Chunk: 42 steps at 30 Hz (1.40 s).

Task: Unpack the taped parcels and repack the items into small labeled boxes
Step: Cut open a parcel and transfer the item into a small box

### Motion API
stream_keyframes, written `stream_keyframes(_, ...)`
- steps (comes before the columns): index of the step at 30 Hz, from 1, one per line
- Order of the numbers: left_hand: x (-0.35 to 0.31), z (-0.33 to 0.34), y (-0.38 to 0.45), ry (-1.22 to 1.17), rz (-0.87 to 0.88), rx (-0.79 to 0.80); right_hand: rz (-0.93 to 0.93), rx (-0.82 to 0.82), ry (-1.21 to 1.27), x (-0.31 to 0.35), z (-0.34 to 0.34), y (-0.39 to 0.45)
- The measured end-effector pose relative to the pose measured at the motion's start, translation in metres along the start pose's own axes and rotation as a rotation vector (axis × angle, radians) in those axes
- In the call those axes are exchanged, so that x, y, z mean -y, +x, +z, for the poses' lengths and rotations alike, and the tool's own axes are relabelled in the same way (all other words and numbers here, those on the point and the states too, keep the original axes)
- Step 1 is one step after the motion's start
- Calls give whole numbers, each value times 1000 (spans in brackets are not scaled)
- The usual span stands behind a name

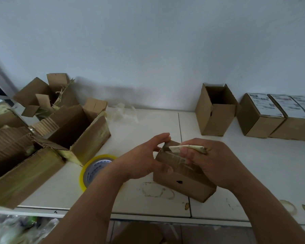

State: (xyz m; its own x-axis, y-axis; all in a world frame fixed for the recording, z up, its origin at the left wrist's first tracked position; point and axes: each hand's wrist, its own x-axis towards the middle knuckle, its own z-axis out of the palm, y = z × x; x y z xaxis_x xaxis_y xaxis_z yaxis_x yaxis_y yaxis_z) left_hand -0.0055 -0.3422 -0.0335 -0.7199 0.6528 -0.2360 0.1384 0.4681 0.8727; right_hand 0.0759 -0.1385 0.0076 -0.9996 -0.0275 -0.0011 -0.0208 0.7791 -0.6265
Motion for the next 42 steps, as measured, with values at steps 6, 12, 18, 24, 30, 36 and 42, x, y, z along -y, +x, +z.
stream_keyframes(6, -2, -2, -1, 67, -10, 1, -1, 20, -97, -1, -3, -5)
stream_keyframes(12, 1, -1, 1, 91, -12, -9, 2, -21, -72, -8, -9, -12)
stream_keyframes(18, -2, -1, -1, 103, -8, -4, 27, -17, -34, -21, -28, -30)
stream_keyframes(24, -3, -1, -1, 107, -13, -4, 72, -12, -86, -31, -48, -46)
stream_keyframes(30, -9, 0, 0, 143, -18, -4, 159, -40, -36, -41, -66, -76)
stream_keyframes(36, -12, -1, 0, 164, -27, -37, 304, 67, -79, -54, -77, -95)
stream_keyframes(42, -27, 5, -2, 258, -51, -25, 423, -92, 77, -70, -72, -98)
